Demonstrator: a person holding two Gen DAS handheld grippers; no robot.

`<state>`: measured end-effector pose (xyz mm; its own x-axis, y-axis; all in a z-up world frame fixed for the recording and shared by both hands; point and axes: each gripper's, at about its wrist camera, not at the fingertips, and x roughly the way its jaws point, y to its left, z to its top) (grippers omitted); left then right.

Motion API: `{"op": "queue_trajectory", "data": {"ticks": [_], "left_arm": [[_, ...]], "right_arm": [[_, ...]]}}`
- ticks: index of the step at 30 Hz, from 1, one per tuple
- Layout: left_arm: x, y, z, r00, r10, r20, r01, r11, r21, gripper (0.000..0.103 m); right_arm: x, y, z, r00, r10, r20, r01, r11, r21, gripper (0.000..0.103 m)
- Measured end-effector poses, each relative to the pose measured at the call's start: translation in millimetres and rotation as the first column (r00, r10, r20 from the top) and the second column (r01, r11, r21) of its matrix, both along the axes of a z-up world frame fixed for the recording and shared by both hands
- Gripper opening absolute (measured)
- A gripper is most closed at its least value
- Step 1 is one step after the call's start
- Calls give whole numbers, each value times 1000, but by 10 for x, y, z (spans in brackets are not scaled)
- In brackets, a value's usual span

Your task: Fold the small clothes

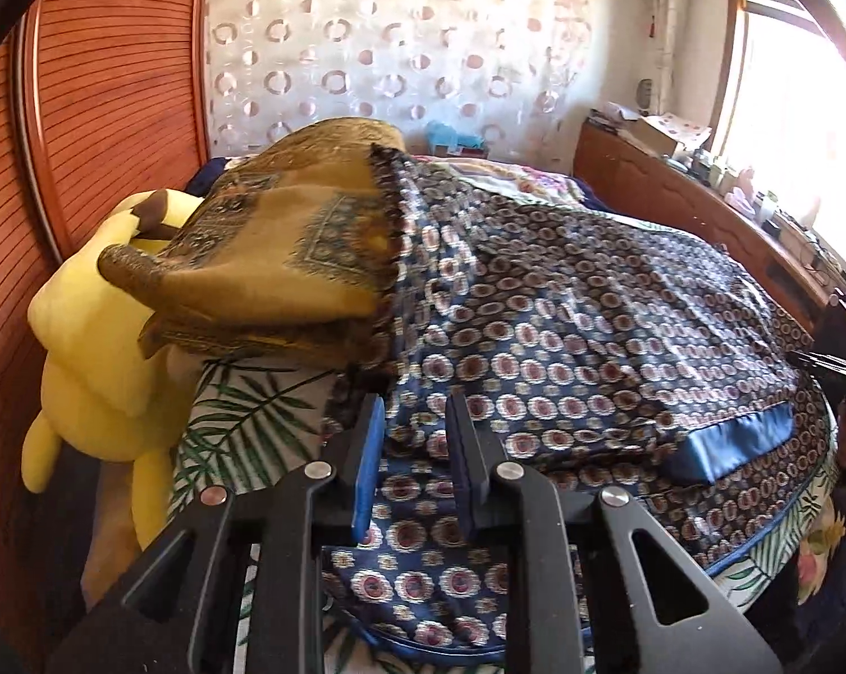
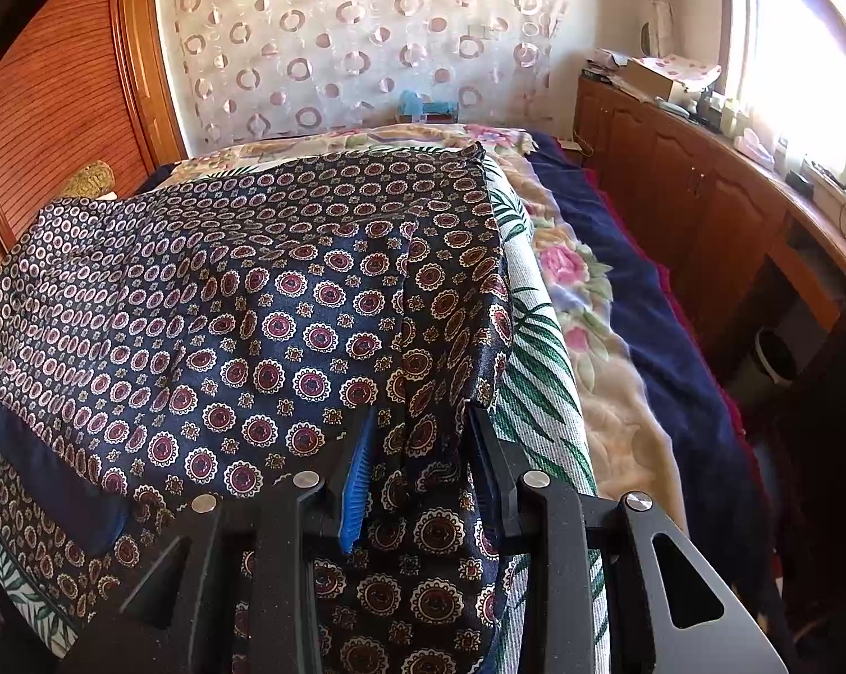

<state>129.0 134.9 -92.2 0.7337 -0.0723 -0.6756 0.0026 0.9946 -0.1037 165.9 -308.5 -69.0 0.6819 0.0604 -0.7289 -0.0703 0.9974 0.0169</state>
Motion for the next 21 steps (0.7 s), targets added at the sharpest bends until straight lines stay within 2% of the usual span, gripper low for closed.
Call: {"op": "queue_trajectory", "data": {"ticks": [4, 8, 10, 18, 19, 21], "left_arm": [[52, -8, -71, 1000, 29, -5, -29, 999, 39, 24], [87, -12, -88, 1000, 11, -2, -11, 999, 39, 24], [137, -33, -94, 1000, 3, -8, -3, 999, 52, 12], [320, 17, -105, 999, 47, -27, -45, 996, 71, 12], [324, 19, -104, 999, 40, -26, -39, 997, 66, 6], [303, 1, -77, 999, 33, -12, -32, 997, 66, 3]], "right_arm": [[0, -1, 3, 1000, 1, 0, -1, 1000, 0, 33], [1, 2, 1, 1000, 1, 0, -1, 1000, -1, 33], [2, 7, 0, 1000, 2, 0, -2, 1000, -3, 33], [12, 19, 2, 1000, 10, 0, -10, 1000, -10, 33], [14, 13, 3, 1000, 11, 0, -11, 1000, -10, 33], [13, 14, 2, 1000, 10, 1, -10, 1000, -7, 33]]}}
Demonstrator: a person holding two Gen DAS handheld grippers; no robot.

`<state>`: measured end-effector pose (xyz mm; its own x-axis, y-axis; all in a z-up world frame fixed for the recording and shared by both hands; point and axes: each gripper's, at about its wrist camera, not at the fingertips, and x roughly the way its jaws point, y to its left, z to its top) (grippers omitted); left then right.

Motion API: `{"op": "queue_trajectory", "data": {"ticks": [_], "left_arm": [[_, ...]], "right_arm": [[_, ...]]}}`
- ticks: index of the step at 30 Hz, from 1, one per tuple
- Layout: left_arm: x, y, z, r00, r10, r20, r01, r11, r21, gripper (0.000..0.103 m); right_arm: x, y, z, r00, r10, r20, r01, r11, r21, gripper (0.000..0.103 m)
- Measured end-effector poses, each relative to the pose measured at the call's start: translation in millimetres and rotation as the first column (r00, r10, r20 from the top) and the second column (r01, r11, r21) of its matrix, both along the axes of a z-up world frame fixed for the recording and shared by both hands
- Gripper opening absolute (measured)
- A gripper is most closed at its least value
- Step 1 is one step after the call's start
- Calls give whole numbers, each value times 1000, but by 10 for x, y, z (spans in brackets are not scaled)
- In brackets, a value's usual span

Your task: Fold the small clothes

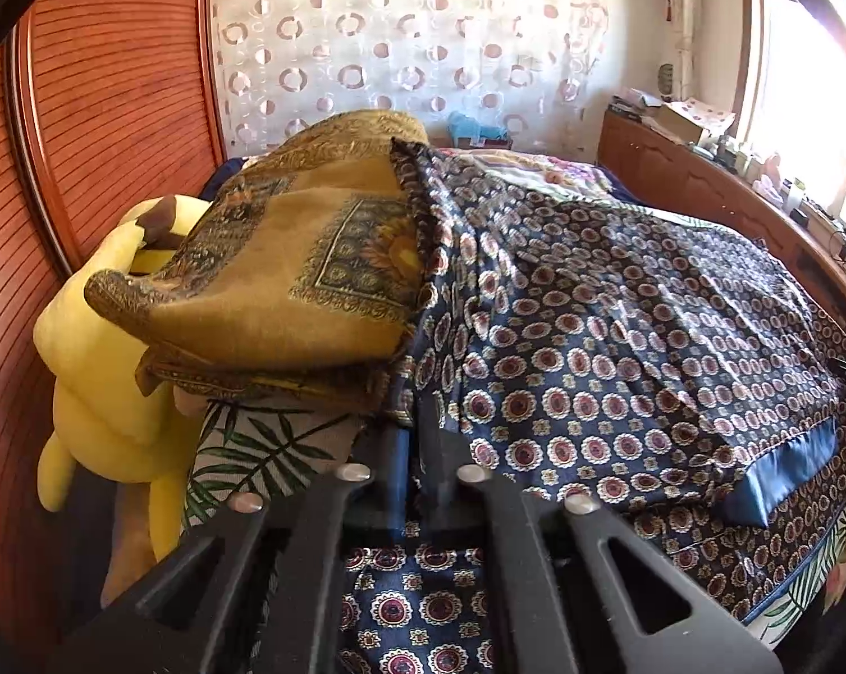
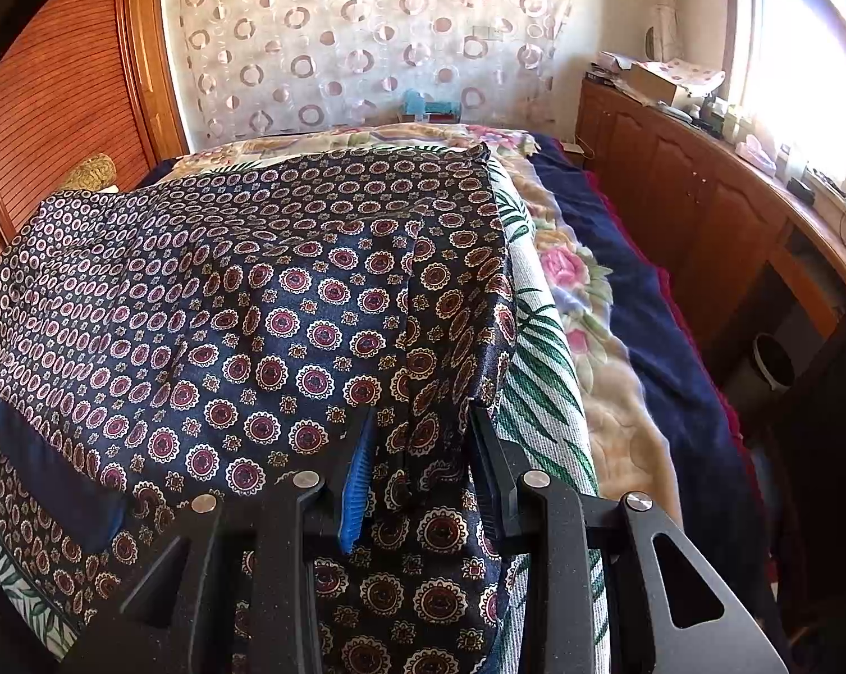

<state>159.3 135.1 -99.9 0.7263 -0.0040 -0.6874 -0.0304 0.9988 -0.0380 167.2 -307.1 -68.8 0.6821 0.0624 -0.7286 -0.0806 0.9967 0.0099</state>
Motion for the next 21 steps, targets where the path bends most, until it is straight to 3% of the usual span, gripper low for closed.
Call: {"op": "queue_trajectory", "data": {"ticks": [3, 6, 8, 11, 21], "left_arm": [[-67, -31, 80, 1000, -3, 25, 3, 1000, -17, 2], [-134, -67, 185, 998, -13, 56, 14, 999, -31, 2], [-169, -90, 248, 997, -16, 75, 18, 999, -36, 2], [-218, -137, 346, 994, -27, 101, 32, 998, -47, 2], [-336, -158, 582, 986, -44, 158, 58, 995, -83, 1]], "right_arm": [[-12, -22, 3, 1000, -7, 8, 7, 1000, 22, 32], [-61, -44, 44, 999, 3, 40, -5, 999, 48, 22], [-99, -35, 84, 998, 12, 64, -15, 999, 45, 9], [-172, -34, 189, 994, 23, 107, -29, 998, 58, 4], [-408, 23, 625, 979, 78, 188, -94, 993, 75, 3]]}}
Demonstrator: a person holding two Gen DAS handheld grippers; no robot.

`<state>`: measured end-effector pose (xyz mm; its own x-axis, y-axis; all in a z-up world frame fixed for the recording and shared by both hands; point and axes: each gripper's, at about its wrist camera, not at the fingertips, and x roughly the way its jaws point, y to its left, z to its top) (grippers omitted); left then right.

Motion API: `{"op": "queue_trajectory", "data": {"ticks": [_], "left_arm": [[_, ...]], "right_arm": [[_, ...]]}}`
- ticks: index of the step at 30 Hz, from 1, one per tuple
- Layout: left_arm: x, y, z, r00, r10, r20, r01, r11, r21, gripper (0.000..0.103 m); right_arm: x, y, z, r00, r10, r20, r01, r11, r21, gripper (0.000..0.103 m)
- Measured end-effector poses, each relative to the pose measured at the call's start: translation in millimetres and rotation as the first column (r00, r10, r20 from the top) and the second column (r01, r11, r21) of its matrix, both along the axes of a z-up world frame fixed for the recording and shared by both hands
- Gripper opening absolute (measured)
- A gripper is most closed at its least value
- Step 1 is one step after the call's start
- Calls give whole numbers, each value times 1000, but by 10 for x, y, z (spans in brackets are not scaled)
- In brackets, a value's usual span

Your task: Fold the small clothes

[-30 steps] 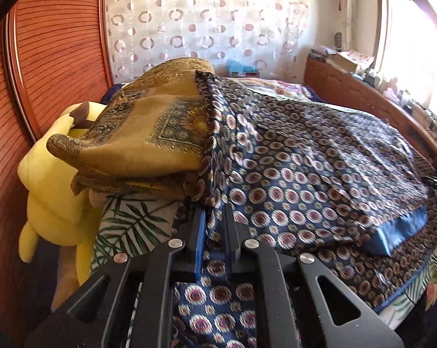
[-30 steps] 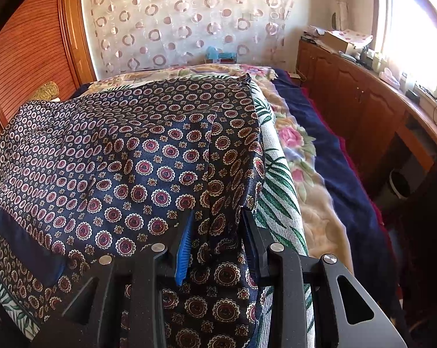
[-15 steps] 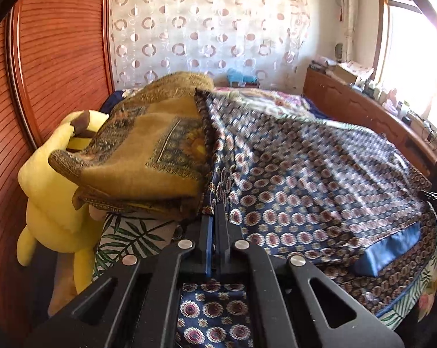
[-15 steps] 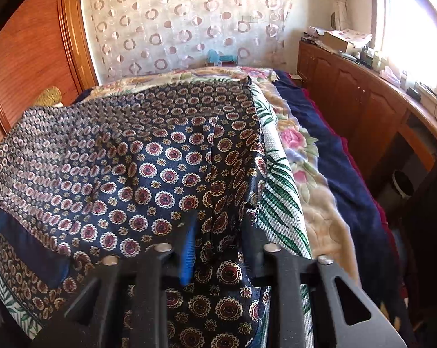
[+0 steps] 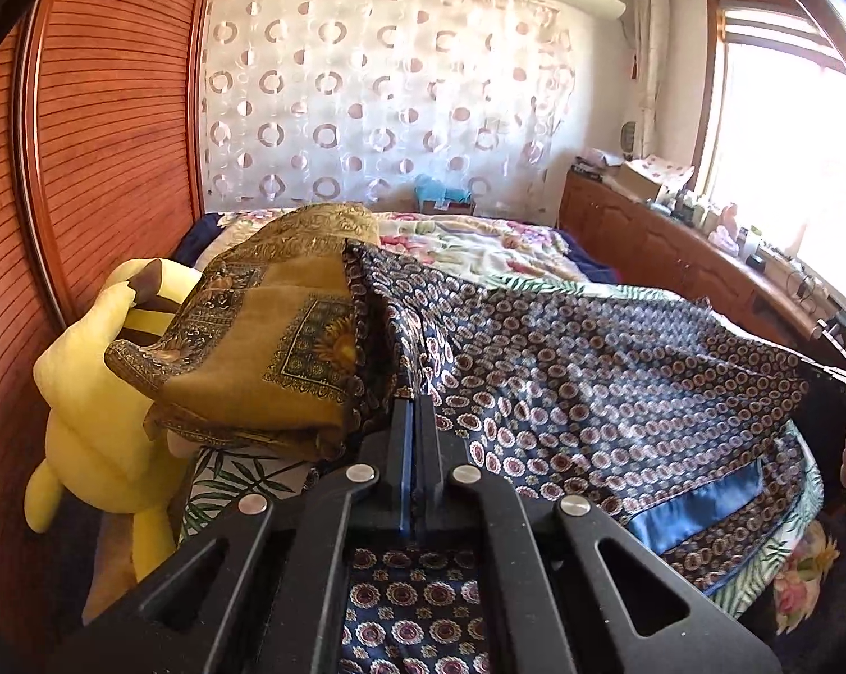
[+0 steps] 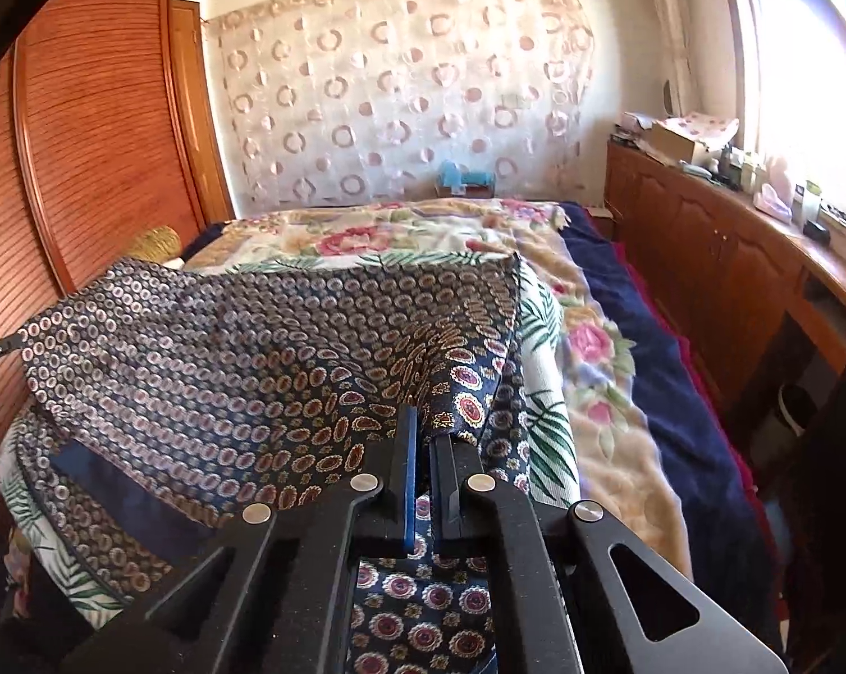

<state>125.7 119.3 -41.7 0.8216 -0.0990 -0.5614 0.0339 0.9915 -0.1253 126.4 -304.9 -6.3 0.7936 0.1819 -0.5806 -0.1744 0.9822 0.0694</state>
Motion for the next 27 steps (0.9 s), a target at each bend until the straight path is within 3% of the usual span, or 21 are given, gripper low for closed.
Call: {"op": "queue_trajectory", "data": {"ticks": [9, 17, 27], "left_arm": [[-270, 194, -81, 1000, 19, -22, -20, 996, -82, 1], [-246, 312, -481, 992, 54, -110, -62, 996, -63, 1], [-319, 294, -479, 993, 39, -112, -45, 997, -55, 2]], "right_arm": [[-338, -138, 50, 999, 43, -9, -42, 999, 31, 3], [-288, -227, -220, 996, 19, -88, -19, 1000, 4, 3], [-249, -199, -306, 992, -28, -122, 26, 1000, -18, 3]]}}
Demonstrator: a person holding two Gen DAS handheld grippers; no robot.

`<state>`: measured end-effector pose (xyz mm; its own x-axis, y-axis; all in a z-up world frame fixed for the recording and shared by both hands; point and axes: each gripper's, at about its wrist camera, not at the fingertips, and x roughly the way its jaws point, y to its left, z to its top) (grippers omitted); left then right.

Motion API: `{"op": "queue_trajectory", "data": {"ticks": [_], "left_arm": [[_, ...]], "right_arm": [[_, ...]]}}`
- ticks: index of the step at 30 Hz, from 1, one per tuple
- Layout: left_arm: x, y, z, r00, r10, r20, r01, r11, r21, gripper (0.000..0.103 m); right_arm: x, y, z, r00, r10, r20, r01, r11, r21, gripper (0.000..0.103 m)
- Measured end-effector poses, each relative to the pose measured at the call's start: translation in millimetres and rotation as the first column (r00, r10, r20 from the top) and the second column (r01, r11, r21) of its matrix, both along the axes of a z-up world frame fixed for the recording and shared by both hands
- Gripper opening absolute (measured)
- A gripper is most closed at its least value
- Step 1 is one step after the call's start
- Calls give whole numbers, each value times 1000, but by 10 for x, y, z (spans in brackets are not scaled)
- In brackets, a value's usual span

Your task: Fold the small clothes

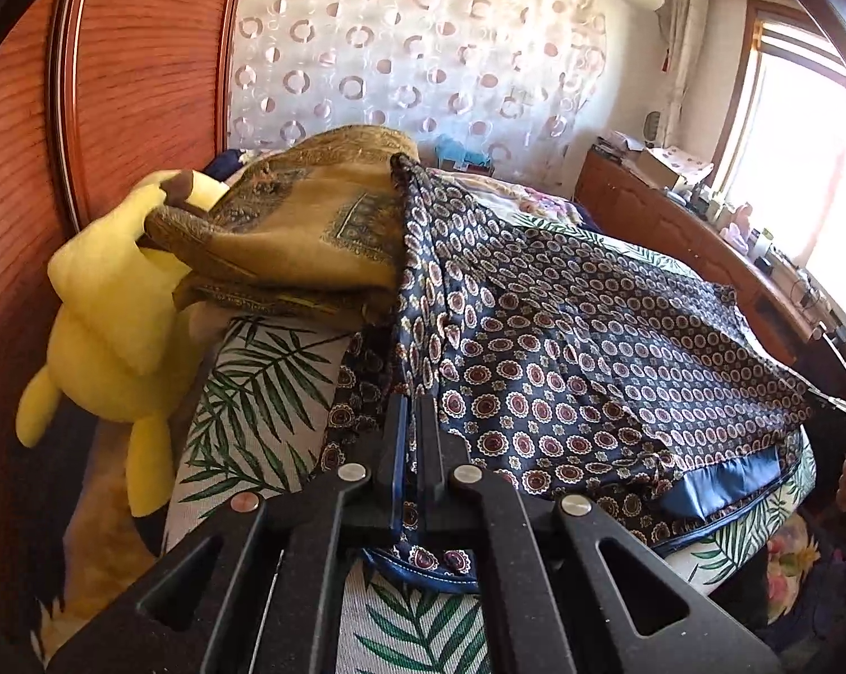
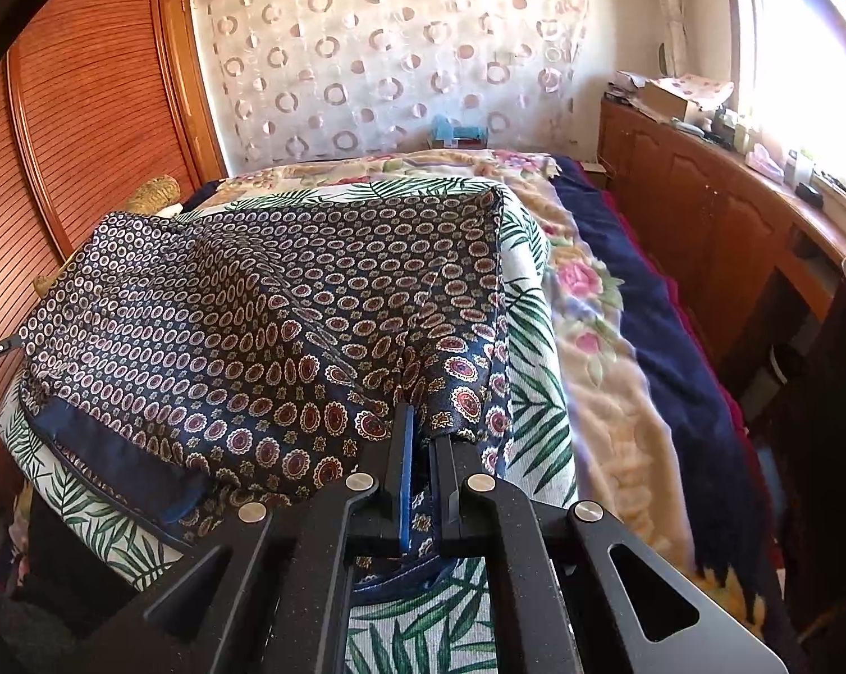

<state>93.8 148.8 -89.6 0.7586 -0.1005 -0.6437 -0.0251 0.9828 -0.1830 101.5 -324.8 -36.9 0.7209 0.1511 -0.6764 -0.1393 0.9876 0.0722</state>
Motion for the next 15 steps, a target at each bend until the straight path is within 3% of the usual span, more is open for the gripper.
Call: {"op": "queue_trajectory", "data": {"ticks": [3, 5, 6, 7, 13, 15], "left_arm": [[-36, -32, 33, 1000, -12, 4, 12, 1000, 22, 3], [-51, -42, 41, 1000, -17, 7, 17, 999, 35, 26], [-55, -40, 40, 1000, -25, 10, 25, 999, 29, 47], [-49, -29, 31, 999, -35, 11, 35, 999, 20, 58], [68, 13, -106, 1000, -3, -30, 4, 1000, 18, 63], [130, 51, -181, 998, 8, -58, -8, 1000, 8, 63]], "right_arm": [[-58, 31, 80, 1000, -2, 10, 2, 1000, -7, 3], [-125, 51, 117, 1000, -8, 26, 8, 1000, -15, 4], [-174, 32, 125, 999, -8, 34, 9, 1000, -19, 5], [-216, 24, 133, 999, -11, 42, 12, 1000, -24, 5], [-328, 218, 183, 996, 14, 93, -7, 997, -73, 7], [-357, 305, 224, 993, 17, 120, -7, 996, -86, 16]]}}
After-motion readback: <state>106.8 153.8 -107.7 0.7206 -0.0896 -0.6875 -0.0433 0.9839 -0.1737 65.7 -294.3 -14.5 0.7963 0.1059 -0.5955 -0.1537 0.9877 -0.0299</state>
